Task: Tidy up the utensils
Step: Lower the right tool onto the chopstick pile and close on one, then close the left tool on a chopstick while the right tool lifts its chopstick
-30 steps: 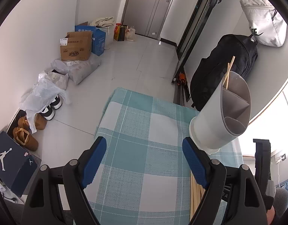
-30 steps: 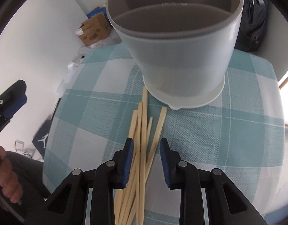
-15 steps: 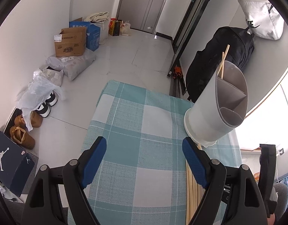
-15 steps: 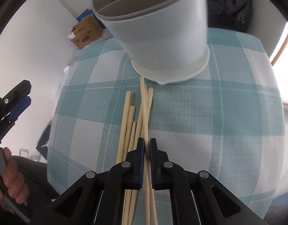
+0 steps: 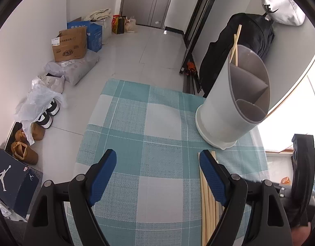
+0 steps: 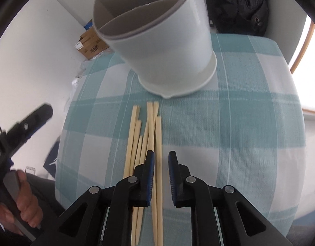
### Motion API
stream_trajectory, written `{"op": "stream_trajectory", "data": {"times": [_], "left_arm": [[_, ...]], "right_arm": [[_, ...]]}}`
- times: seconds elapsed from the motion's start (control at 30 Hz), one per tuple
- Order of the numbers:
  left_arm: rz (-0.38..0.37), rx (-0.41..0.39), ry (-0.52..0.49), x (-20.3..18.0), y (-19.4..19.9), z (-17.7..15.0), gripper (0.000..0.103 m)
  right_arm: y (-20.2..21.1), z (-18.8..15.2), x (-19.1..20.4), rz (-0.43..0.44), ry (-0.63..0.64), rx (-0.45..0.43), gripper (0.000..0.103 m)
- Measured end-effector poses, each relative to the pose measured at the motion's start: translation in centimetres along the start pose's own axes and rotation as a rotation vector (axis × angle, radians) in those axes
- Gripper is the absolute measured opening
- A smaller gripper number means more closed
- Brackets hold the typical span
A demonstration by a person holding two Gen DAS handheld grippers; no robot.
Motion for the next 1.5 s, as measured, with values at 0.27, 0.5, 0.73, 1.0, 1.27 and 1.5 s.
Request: {"op": "stream_trajectory", "data": {"times": [0.27,0.5,0.73,1.0,1.27,1.5], "left_arm": [[0.016,0.041,0.001,0.4,-0.8,-0.6,0.080],[0.019,0.047,0.020,0.7,-1.0,-0.5,0.080],[0.019,0.069,0.027,0.7,-1.5,-0.7,0.080],[0.005,0.131,-0.002,-0.4,-2.5,-1.6,0.080],[-0.087,0.249,-0.044,-3.0,-4.4,-2.9,0.080],[-0.083,0.290,-0.088,-4.9,-5.9,-2.5,0.079]], "right_arm": [[-1.9,2.7,1.7,0.011,0.056,-0.010,0.014],[-3.1,3.6,3.0,-0.072,0.119,-0.018,0.014],[-2.4,3.6,2.4,-0.067,0.090,-0.041,0.005],[3.7,3.2,0.4,0.054,-0.014,-0.188,0.005],[9.7,3.5,-1.2,0.139,-0.062,-0.327,0.005],[11.6,3.1,-2.8,0.212,-0.122,-0.393,0.005]]}}
Point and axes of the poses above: each gripper's, at about its wrist camera, not at the fingertips, and y roughly against the way its jaws point, x to its left, z to its top, the point moved 7 cm from there along -y, roughly the way its jaws point, and after that the axes turned 1 degree about -x, right-handed, at the moved point
